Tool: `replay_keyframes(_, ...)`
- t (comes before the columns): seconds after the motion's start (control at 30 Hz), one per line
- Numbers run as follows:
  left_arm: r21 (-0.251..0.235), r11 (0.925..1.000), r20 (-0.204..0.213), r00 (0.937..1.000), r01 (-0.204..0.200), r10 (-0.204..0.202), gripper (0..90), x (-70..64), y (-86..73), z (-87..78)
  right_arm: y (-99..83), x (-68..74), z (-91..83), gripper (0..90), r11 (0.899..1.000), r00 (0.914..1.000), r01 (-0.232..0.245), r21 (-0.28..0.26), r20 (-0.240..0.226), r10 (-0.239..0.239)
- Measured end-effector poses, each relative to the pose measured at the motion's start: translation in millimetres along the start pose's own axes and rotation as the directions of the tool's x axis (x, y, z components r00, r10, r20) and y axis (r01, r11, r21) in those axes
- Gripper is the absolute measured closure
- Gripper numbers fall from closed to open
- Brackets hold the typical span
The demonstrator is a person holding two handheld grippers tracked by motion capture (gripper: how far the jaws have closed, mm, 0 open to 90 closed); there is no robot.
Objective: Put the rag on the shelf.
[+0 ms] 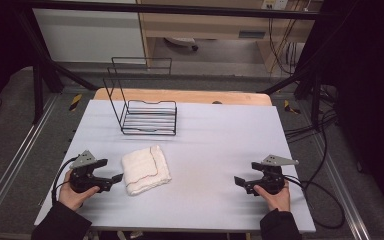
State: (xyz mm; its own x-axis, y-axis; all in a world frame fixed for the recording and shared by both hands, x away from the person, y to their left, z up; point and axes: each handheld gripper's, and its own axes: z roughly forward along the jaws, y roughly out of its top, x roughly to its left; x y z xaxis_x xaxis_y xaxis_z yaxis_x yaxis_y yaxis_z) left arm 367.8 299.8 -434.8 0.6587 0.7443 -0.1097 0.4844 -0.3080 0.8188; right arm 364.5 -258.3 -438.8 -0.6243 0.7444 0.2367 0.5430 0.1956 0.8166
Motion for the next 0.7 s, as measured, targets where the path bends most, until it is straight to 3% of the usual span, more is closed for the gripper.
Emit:
replay_keyframes(0.4, -0.004, 0.9999, -0.005, 0.9999, -0.011, 0.011, 10.3, -1.6, 1.4, -0.4, -0.1, 1.4, -0.6, 1.4, 1.000, 1.0000, -0.004, 0.001, -0.003, 0.004)
replay_keyframes(0.7, -0.007, 0.9999, -0.017, 0.9998, 0.010, -0.010, 10.4, -2.4, 7.0, 0.2, 0.9, 4.3, 2.3, 1.5, 1.000, 0.9999, 0.013, 0.015, 0.004, -0.013)
